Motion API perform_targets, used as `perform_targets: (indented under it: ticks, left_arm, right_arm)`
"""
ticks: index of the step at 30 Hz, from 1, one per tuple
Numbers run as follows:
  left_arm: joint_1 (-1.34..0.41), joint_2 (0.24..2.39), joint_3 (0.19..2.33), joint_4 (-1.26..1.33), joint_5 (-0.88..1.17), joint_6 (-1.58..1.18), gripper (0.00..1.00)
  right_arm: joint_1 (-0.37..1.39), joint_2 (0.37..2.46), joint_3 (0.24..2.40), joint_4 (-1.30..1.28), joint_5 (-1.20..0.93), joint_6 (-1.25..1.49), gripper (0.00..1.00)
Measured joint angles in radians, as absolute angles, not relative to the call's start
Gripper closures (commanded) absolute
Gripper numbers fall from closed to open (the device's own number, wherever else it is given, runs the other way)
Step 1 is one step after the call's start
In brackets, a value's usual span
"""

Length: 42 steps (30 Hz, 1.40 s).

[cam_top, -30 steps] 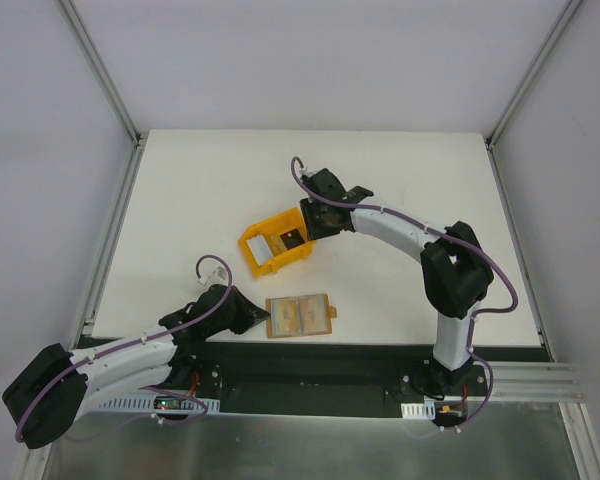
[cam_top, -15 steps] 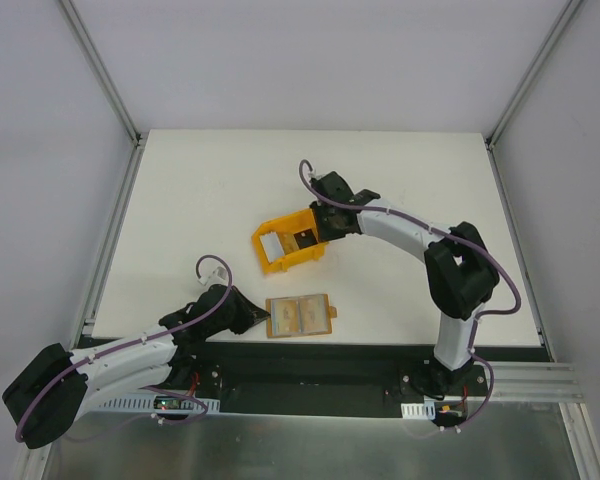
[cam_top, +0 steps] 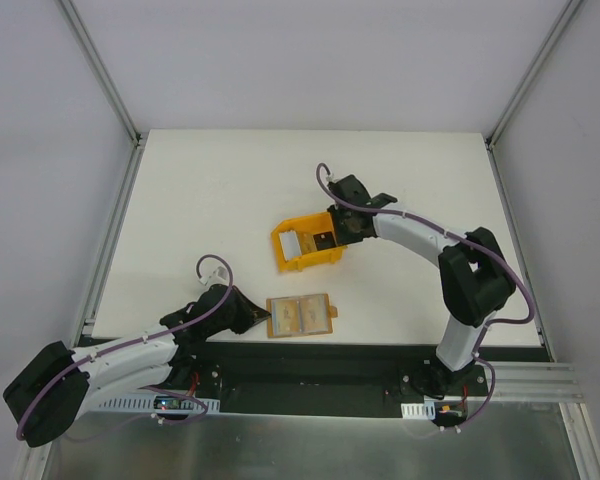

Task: Put the credit cards into the card holder
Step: Move the storage box to the center of the board.

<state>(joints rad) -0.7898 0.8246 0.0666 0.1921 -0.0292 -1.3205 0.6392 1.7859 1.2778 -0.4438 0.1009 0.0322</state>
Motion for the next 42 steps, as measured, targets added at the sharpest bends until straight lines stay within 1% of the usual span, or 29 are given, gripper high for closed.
perform_targets:
  ticks: [10,11,15,21,26,32,36,39,42]
  left_arm:
    - [-0.79,0.849,0.067,0.214,-0.028,-1.32,1.0]
    - [-0.79,0.852,0.067,0.217,-0.028,-1.32,1.0]
    - [-0.79,0.858,0.067,0.224,-0.028,-1.32,1.0]
    - [-0.79,0.857,0.067,0.224,-0.027,-1.32,1.0]
    - [-0.79,0.85,0.067,0.223,-0.027,-1.32,1.0]
    - [-0.79,0.841,0.067,0.218,-0.027,-1.32,1.0]
    - [-0.79,0.831,0.067,0.209,-0.027,-1.319,1.0]
    - [-0.79,0.819,0.067,0.197,-0.026,-1.319,1.0]
    - [-0.79,0.807,0.066,0.186,-0.026,-1.319,1.0]
  right_arm:
    - [0.59,1.785,1.278,-0.443,0.083,-0.02,0.78]
    - [0.585,1.785,1.278,-0.443,0.08,-0.024,0.77]
    - [0.574,1.785,1.278,-0.443,0.055,-0.036,0.65]
    - [0.555,1.747,1.278,-0.443,-0.01,-0.044,0.55]
    - [0.542,1.658,1.291,-0.448,-0.016,-0.046,0.52]
    - [0.54,1.521,1.279,-0.45,-0.017,0.002,0.51]
    - [0.587,1.376,1.162,-0.412,-0.022,0.072,0.5]
    - [0.688,1.286,1.058,-0.367,-0.031,0.135,0.5]
    - [0.807,1.249,0.963,-0.319,-0.04,0.205,0.5]
